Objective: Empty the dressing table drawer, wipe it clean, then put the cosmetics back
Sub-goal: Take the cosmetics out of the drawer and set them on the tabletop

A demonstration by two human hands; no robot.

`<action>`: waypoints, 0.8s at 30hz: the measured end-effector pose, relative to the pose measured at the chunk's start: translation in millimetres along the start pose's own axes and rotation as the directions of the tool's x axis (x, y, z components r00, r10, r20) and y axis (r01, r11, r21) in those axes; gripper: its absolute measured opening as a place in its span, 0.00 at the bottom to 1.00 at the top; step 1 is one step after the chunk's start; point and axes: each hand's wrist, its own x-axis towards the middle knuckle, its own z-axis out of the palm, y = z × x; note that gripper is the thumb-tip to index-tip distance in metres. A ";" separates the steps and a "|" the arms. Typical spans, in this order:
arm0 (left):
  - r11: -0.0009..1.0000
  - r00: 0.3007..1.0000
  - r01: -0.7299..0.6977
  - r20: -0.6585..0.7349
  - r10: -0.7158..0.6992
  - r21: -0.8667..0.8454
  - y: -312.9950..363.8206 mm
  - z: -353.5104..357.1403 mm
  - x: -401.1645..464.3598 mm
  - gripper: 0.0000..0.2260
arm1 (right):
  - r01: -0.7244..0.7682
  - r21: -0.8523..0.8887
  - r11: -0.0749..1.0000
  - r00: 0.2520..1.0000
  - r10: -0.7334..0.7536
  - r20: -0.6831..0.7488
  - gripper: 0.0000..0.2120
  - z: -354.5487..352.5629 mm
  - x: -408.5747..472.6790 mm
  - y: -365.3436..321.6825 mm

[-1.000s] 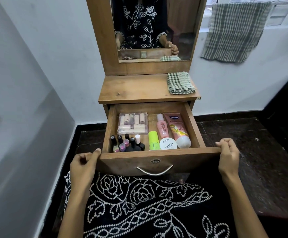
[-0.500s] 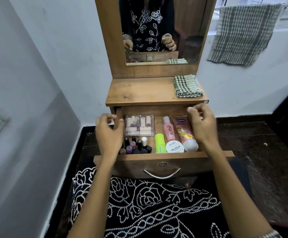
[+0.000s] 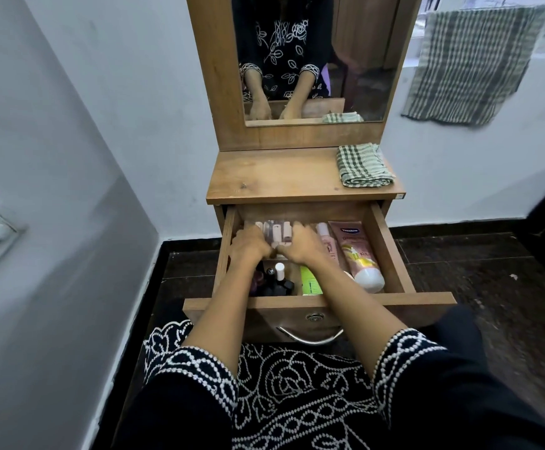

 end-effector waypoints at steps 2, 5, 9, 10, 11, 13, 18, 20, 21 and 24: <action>0.999 0.999 0.032 0.037 -0.032 0.013 -0.6 2.0 1.3 0.21 | -0.001 0.009 1.000 0.999 0.001 0.036 0.26 1.9 0.0 2.9; 0.999 0.999 0.047 0.026 -0.047 0.011 -3.0 7.2 4.0 0.18 | 0.015 0.016 1.000 0.999 -0.016 0.050 0.27 -0.3 0.8 4.7; 0.995 0.996 0.082 -0.027 -0.080 0.049 -2.8 10.9 7.8 0.20 | 0.009 -0.042 0.999 0.994 -0.004 0.106 0.28 0.9 0.0 4.9; 0.994 0.995 0.094 -0.043 -0.092 0.059 -2.0 11.9 8.8 0.20 | 0.006 -0.055 0.998 0.993 0.000 0.114 0.27 1.6 -0.2 4.3; 0.992 0.993 0.106 -0.058 -0.102 0.069 -1.1 12.8 9.2 0.21 | 0.006 -0.069 0.998 0.993 0.002 0.119 0.27 2.1 -0.3 3.8; 0.989 0.990 0.122 -0.082 -0.115 0.084 -0.3 14.7 9.8 0.21 | 0.003 -0.100 0.995 0.993 0.009 0.120 0.28 3.2 -0.6 2.4; 0.986 0.985 0.144 -0.106 -0.135 0.086 0.2 17.1 12.4 0.23 | -0.001 -0.139 0.990 0.994 0.016 0.104 0.25 3.9 -0.7 1.0; 0.985 0.984 0.148 -0.109 -0.139 0.085 0.6 17.5 12.5 0.22 | 0.002 -0.141 0.990 0.995 0.013 0.101 0.24 4.1 -0.7 0.4; 0.985 0.984 0.149 -0.111 -0.140 0.082 0.5 17.5 12.3 0.22 | 0.003 -0.141 0.990 0.995 0.011 0.100 0.24 4.1 -0.6 0.1; 0.987 0.982 0.156 -0.115 -0.149 0.050 0.0 17.3 12.8 0.21 | 0.007 -0.140 0.990 0.994 0.008 0.107 0.23 4.5 -0.1 -0.3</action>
